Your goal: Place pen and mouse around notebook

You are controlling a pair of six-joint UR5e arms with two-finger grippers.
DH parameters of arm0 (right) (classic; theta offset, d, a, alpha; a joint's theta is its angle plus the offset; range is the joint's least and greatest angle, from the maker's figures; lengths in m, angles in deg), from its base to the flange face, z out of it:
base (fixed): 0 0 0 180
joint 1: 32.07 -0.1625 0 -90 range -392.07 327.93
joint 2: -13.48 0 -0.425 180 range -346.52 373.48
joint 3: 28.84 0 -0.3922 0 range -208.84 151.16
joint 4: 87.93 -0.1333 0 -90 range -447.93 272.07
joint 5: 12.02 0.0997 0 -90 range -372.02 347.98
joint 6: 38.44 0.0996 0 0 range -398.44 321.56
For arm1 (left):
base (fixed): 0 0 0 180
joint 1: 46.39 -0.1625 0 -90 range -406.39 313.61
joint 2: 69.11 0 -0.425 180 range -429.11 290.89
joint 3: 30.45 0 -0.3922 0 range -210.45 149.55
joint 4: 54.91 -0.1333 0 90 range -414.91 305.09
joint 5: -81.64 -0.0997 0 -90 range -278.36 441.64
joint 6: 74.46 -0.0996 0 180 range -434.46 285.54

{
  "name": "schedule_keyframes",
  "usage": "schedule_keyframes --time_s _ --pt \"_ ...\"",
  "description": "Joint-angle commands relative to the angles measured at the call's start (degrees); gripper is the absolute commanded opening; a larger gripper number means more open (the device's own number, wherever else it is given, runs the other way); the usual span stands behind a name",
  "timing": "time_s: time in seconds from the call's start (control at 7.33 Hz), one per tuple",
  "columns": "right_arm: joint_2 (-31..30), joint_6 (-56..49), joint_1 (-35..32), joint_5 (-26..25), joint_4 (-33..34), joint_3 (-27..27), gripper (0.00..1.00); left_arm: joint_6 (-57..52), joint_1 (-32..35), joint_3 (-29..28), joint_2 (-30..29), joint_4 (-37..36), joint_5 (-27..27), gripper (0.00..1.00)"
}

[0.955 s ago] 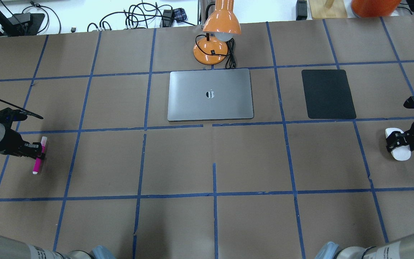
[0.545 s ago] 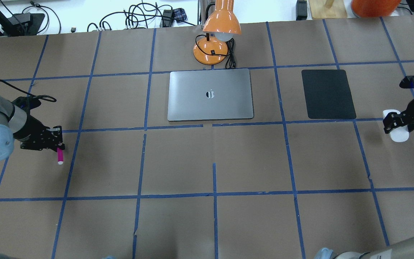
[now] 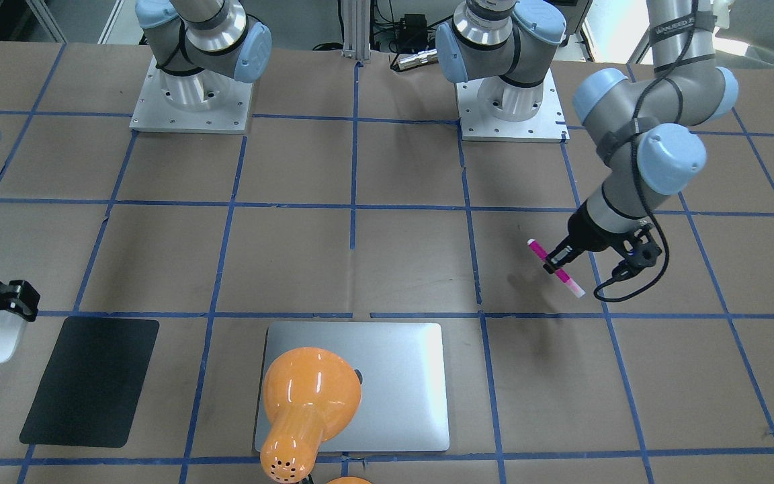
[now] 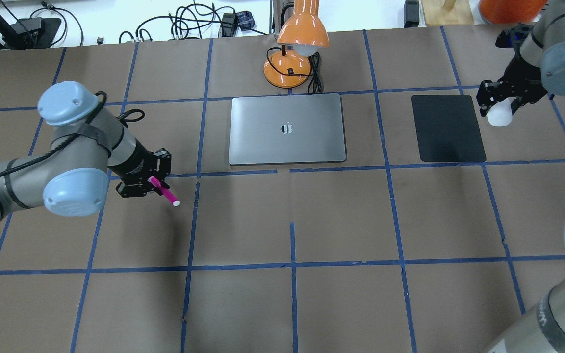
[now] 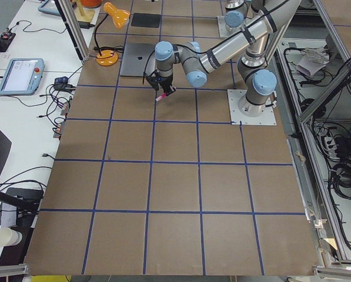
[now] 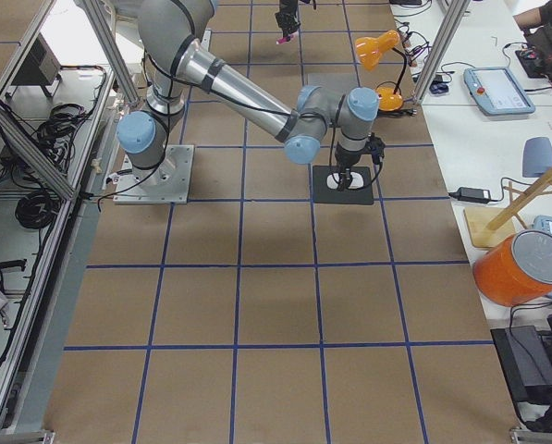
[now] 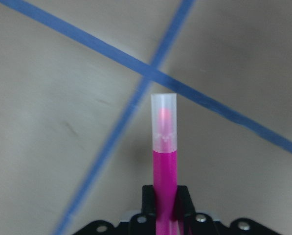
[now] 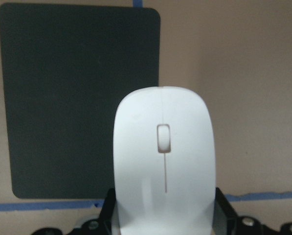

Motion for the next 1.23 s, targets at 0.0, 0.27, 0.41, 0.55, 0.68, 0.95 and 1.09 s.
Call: schedule_keyframes --time_s 0.0,0.27,0.41,0.55,0.68,0.95,1.09 --pt "3.5 5.2 -4.9 0.2 0.3 2.1 0.41 32.2 15.6 0.1 -2.0 -1.4 -0.3 0.0" --pt "6.1 5.5 -5.0 0.3 0.1 1.1 0.41 52.8 25.8 -0.8 -5.2 -5.7 -0.5 0.0" --pt "6.1 5.6 -5.0 0.3 0.1 0.9 0.42 59.0 27.1 -3.0 -7.6 -6.9 -0.4 0.0" --pt "6.3 5.4 -5.0 0.4 0.4 0.8 0.43 63.4 28.5 -4.1 -10.3 -6.7 -0.5 0.0" --pt "7.3 5.3 -5.0 0.4 1.0 0.9 0.5 66.9 30.4 -4.5 -12.0 -7.0 -1.1 0.0" --pt "7.8 5.4 -4.9 0.4 2.5 0.9 0.83 67.8 31.0 -7.9 -13.7 -7.0 -2.4 0.0" --pt "7.8 5.4 -5.0 0.5 2.5 0.9 0.92 68.1 31.1 -10.6 -14.8 -6.5 -2.4 0.0"
